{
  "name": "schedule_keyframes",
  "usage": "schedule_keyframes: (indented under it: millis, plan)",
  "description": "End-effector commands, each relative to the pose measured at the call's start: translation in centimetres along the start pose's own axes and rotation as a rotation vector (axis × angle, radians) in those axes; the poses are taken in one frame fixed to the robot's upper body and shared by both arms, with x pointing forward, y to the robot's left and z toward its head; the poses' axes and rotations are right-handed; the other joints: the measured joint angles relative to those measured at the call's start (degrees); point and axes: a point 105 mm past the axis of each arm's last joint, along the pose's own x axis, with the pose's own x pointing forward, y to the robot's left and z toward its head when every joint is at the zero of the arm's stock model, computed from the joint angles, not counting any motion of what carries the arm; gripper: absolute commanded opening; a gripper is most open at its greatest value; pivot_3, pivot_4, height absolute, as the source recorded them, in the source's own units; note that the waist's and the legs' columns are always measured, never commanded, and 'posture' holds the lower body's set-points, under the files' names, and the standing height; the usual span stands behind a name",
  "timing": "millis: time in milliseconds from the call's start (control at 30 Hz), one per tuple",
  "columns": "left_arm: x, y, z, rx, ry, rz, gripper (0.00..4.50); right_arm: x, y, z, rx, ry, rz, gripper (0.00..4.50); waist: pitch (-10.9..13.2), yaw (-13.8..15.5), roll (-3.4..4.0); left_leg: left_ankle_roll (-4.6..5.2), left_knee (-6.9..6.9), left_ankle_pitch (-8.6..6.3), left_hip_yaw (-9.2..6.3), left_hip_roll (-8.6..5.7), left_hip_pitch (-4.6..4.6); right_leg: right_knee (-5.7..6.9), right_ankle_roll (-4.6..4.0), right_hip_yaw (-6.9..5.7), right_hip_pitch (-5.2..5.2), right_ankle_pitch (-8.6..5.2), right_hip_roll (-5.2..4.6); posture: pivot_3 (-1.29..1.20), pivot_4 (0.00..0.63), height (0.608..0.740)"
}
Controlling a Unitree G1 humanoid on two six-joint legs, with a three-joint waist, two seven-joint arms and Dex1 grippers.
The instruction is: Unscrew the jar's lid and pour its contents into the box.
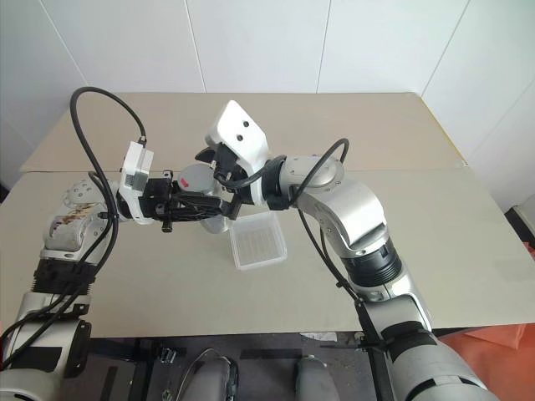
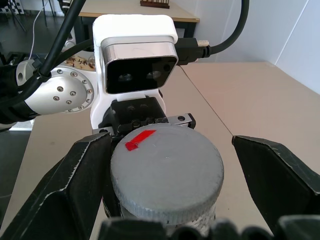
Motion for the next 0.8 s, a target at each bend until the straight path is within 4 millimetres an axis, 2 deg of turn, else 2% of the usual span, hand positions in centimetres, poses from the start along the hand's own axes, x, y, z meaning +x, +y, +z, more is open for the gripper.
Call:
schedule_keyframes:
  millis: [33, 233, 333, 433, 467, 667, 800]
  plan:
    - [-0.1, -0.2, 0.6, 0.028, 0.006, -0.009, 1.91, -0.3, 0.0, 1.6, -0.037, -0.044, -0.001, 4.48, 0.0, 0.0, 0.00, 0.00, 0.00, 0.00, 0.00, 0.00, 0.00, 0.00, 0.00, 0.00, 0.00, 0.00, 0.00, 0.00, 0.150, 0.740]
    - [-0.1, -0.3, 0.4, 0.025, 0.010, -0.010, 1.91, -0.3, 0.0, 1.8, -0.044, -0.050, -0.002, 4.48, 0.0, 0.0, 0.00, 0.00, 0.00, 0.00, 0.00, 0.00, 0.00, 0.00, 0.00, 0.00, 0.00, 0.00, 0.00, 0.00, 0.150, 0.740]
    - [-0.1, -0.4, 0.3, 0.024, 0.011, -0.012, 1.91, -0.3, 0.0, 1.7, -0.040, -0.046, 0.001, 3.92, 0.0, 0.0, 0.00, 0.00, 0.00, 0.00, 0.00, 0.00, 0.00, 0.00, 0.00, 0.00, 0.00, 0.00, 0.00, 0.00, 0.150, 0.740]
    - [-0.1, -0.4, 0.3, 0.024, 0.012, -0.013, 1.91, -0.3, 0.1, 1.5, -0.033, -0.040, 0.006, 2.89, 0.0, 0.0, 0.00, 0.00, 0.00, 0.00, 0.00, 0.00, 0.00, 0.00, 0.00, 0.00, 0.00, 0.00, 0.00, 0.00, 0.150, 0.740]
    - [-0.1, -0.4, 0.3, 0.025, 0.013, -0.013, 1.91, -0.3, 0.1, 1.4, -0.030, -0.038, 0.007, 2.74, 0.0, 0.0, 0.00, 0.00, 0.00, 0.00, 0.00, 0.00, 0.00, 0.00, 0.00, 0.00, 0.00, 0.00, 0.00, 0.00, 0.150, 0.740]
    - [-0.2, -0.4, 0.2, 0.027, 0.022, -0.011, 1.91, -0.3, -0.1, 1.6, -0.014, -0.053, -0.002, 2.74, 0.0, 0.0, 0.00, 0.00, 0.00, 0.00, 0.00, 0.00, 0.00, 0.00, 0.00, 0.00, 0.00, 0.00, 0.00, 0.00, 0.150, 0.740]
    - [-0.4, -0.5, -0.1, 0.022, 0.032, -0.008, 1.91, -1.3, -1.5, 3.0, 0.033, -0.103, -0.031, 2.74, 0.0, 0.0, 0.00, 0.00, 0.00, 0.00, 0.00, 0.00, 0.00, 0.00, 0.00, 0.00, 0.00, 0.00, 0.00, 0.00, 0.150, 0.740]
